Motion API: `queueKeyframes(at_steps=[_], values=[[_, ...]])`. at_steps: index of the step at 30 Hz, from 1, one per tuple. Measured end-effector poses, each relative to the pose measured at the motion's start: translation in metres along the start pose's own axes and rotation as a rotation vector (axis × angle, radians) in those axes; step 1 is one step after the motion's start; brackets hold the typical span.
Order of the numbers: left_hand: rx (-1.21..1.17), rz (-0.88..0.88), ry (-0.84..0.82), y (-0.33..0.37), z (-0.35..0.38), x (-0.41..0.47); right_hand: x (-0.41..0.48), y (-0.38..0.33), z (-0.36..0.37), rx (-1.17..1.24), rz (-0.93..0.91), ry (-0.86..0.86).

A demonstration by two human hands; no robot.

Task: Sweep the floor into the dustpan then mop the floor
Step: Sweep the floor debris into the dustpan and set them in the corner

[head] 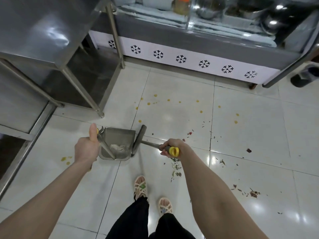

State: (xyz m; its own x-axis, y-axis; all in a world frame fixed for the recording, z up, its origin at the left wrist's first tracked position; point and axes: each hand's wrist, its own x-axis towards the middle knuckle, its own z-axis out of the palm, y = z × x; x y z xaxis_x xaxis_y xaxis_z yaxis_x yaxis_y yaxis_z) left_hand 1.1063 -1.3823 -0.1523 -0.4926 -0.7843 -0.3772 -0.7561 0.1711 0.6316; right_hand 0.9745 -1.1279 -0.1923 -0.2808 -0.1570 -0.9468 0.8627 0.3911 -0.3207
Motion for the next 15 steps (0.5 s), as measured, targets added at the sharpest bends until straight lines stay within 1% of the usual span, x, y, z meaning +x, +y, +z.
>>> queueKeyframes(at_steps=[4, 7, 12, 15], values=[[0.021, 0.009, -0.046, 0.016, 0.003, 0.025, 0.011, -0.011, 0.009, -0.013, 0.072, -0.001], [0.035, 0.029, -0.091, 0.025, 0.011, 0.028, 0.012, -0.009, 0.006, -0.014, 0.126, 0.019], [0.059, 0.064, -0.164, 0.035, 0.028, 0.018, 0.006, 0.009, -0.024, 0.004, 0.189, 0.055], [0.076, 0.085, -0.164, 0.041, 0.037, 0.009, -0.006, 0.019, -0.046, 0.080, 0.189, 0.108]])
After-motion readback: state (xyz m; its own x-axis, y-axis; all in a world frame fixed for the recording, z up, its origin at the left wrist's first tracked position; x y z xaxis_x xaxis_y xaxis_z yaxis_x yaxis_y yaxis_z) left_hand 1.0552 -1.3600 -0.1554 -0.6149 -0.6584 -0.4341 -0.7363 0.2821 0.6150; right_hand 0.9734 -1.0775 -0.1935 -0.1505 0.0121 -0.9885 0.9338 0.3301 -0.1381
